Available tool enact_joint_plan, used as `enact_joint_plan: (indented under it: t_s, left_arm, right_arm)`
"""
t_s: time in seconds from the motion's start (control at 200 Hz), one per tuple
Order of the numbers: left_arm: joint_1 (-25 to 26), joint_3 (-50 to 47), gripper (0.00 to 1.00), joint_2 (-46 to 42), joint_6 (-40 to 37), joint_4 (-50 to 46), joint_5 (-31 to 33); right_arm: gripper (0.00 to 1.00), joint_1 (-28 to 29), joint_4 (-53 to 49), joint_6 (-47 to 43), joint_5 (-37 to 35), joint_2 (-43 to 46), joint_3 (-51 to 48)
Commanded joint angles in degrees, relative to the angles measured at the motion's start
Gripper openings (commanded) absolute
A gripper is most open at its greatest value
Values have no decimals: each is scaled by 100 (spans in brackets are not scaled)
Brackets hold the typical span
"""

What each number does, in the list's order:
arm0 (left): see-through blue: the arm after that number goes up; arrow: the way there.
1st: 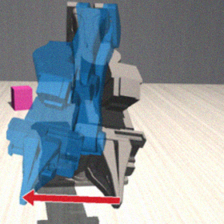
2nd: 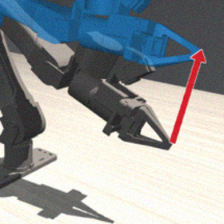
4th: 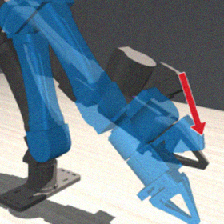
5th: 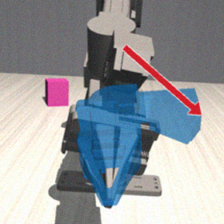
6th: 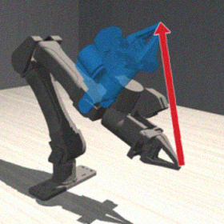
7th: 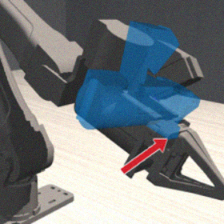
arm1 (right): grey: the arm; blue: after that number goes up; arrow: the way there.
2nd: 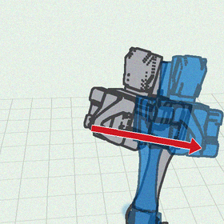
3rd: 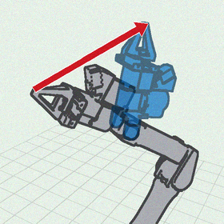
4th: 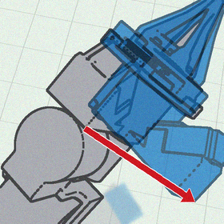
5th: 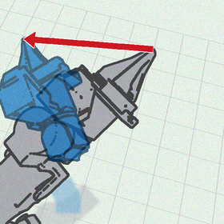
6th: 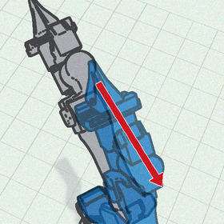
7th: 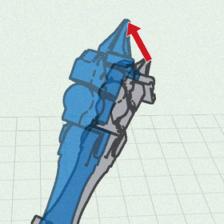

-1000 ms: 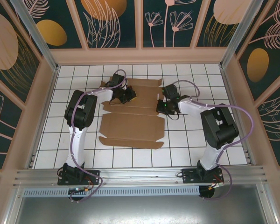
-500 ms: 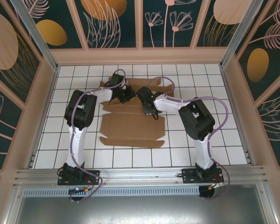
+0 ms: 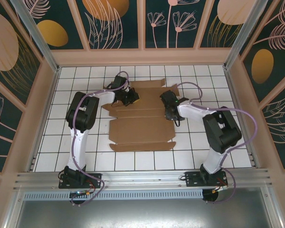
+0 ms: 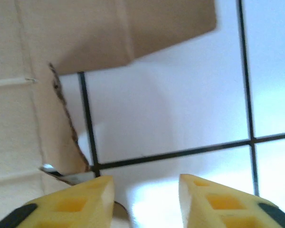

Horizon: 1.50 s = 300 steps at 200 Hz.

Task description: Fold the paper box

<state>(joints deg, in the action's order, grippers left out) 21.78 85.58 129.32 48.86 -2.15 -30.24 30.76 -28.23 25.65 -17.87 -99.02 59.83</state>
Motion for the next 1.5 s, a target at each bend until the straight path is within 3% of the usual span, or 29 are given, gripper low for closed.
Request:
enact_joint_plan:
  t_s: [0.0, 0.105, 0.215, 0.37, 0.475, 0.55, 0.621, 0.771, 0.816, 0.896, 0.946, 0.981, 1.296, 1.496]
  left_arm:
    - [140, -214, 0, 101, 24, -136, 118]
    - [455, -267, 0, 85, -36, -136, 163]
    - [692, -428, 0, 35, -3, -96, 297]
    - [731, -1193, 0, -381, 833, 811, 165]
    - [714, -1292, 0, -842, 1001, 979, 258]
    - [600, -1239, 0, -1195, 1002, 980, 245]
    - [379, -1189, 0, -1529, 856, 870, 240]
    - [-218, -1009, 17, -1930, 301, 119, 495]
    - [-363, -887, 25, -1904, 113, -164, 516]
    - [-544, -791, 43, -1864, -79, -375, 594]
    - [-591, -683, 62, -1820, -247, -505, 709]
    - [-592, -539, 68, -1755, -401, -682, 829]
    - [-596, 1486, 70, -632, -1792, -2639, 2133]
    - [-640, 2061, 71, -138, -1893, -3029, 2066]
  right_arm:
    - [50, 88, 403, -182, 383, 545, -156]
    - [61, -111, 525, -355, 545, 1121, -75]
    - [62, -292, 743, -348, 1204, 1474, 96]
    - [50, -325, 1024, 25, 1825, 1121, 401]
    - [41, -325, 1273, 318, 1970, 744, 439]
    - [41, -325, 1320, 428, 1934, 498, 543]
    - [49, -321, 1364, 463, 1836, 366, 580]
    - [64, -194, 1055, 107, 1730, -230, 861]
    - [68, -93, 913, -59, 1409, -451, 974]
    - [79, 26, 788, -293, 1056, -787, 1100]
    - [83, 133, 761, -405, 920, -954, 1178]
    - [86, 189, 753, -489, 893, -1059, 1226]
    - [88, 348, 536, -1037, 574, -1923, 1689]
    - [88, 348, 640, -1073, 670, -2099, 1641]
